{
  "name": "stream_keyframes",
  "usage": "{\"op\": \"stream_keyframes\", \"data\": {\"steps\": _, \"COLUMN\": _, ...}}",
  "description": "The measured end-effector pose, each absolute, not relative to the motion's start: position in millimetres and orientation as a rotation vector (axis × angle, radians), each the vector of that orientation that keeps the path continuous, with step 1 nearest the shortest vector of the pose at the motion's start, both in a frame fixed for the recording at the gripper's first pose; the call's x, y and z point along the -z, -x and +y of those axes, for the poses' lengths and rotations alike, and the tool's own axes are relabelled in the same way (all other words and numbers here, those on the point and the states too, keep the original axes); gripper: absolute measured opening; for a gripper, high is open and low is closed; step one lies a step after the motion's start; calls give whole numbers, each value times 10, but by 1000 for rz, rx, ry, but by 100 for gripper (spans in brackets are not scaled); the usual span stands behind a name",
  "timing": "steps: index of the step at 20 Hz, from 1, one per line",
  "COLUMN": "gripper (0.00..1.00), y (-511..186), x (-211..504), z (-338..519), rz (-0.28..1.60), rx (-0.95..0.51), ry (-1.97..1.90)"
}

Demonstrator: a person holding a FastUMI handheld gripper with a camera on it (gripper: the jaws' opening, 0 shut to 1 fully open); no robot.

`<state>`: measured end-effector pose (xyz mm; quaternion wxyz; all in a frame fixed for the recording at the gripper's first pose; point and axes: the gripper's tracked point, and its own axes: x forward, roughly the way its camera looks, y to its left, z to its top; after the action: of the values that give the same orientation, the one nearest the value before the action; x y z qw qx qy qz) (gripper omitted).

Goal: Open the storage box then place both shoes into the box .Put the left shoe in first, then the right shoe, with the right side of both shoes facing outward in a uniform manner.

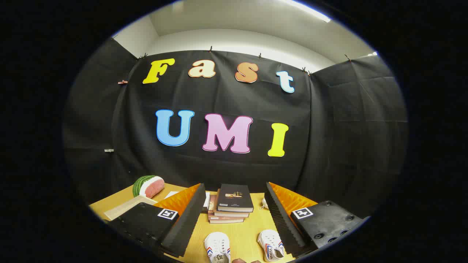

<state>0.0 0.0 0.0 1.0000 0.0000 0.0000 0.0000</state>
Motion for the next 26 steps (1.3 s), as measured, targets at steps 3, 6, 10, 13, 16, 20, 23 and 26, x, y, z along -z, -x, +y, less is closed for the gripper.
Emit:
{"op": "stream_keyframes", "data": {"steps": 3, "gripper": 97, "y": 23, "x": 28, "z": 37, "rz": 5, "rx": 0, "ry": -1}}
{"op": "stream_keyframes", "data": {"steps": 6, "gripper": 97, "y": 41, "x": 40, "z": 55, "rz": 9, "rx": -1, "ry": -1}}
{"op": "stream_keyframes", "data": {"steps": 10, "gripper": 97, "y": 49, "x": 88, "z": 64, "rz": 23, "rx": -2, "ry": -11}}
{"op": "stream_keyframes", "data": {"steps": 13, "gripper": 97, "y": 57, "x": 121, "z": 79, "rz": 28, "rx": -5, "ry": -16}}
{"op": "stream_keyframes", "data": {"steps": 16, "gripper": 97, "y": 50, "x": 136, "z": 66, "rz": 31, "rx": -5, "ry": -18}}
{"op": "stream_keyframes", "data": {"steps": 20, "gripper": 97, "y": 42, "x": 168, "z": 55, "rz": 42, "rx": -3, "ry": -40}}
{"op": "stream_keyframes", "data": {"steps": 23, "gripper": 97, "y": 18, "x": 208, "z": 40, "rz": 55, "rx": -6, "ry": -50}}
{"op": "stream_keyframes", "data": {"steps": 26, "gripper": 97, "y": 1, "x": 263, "z": 55, "rz": 76, "rx": -19, "ry": -71}}
